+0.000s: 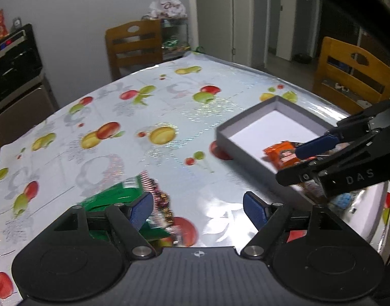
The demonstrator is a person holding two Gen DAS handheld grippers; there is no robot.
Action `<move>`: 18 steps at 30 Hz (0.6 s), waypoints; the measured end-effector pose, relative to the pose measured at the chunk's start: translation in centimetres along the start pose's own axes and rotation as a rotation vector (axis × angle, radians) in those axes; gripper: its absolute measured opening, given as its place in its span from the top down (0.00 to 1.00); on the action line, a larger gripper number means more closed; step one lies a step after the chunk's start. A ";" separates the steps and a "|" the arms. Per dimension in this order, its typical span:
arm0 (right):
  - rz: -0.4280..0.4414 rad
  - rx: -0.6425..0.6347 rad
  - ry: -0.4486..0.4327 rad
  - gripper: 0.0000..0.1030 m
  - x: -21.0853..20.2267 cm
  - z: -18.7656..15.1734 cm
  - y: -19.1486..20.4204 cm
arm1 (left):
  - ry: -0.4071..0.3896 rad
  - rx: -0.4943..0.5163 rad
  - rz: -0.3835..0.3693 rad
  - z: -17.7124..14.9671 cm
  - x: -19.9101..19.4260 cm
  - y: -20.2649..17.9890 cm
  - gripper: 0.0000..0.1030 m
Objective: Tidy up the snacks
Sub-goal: 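Move the left tool to the green chip bag and grasp it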
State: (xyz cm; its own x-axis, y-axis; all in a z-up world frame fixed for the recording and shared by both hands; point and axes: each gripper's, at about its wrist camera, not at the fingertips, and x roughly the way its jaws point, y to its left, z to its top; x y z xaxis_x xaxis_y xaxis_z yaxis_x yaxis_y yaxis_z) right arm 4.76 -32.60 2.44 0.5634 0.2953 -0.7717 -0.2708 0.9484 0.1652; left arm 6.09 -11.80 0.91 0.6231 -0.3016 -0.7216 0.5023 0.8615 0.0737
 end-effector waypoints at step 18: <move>-0.023 -0.021 0.045 0.43 1.8 0.1 3.3 | -0.001 -0.020 0.105 -1.6 1.1 6.3 0.16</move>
State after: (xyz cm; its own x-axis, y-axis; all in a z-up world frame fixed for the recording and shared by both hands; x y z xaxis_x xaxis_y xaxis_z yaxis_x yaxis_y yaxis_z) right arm 5.00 -28.97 1.68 0.5345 0.2675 -0.8017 -0.2747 0.9521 0.1345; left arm 8.99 -6.02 -0.50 0.6724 -0.2094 -0.7100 0.4223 0.8963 0.1356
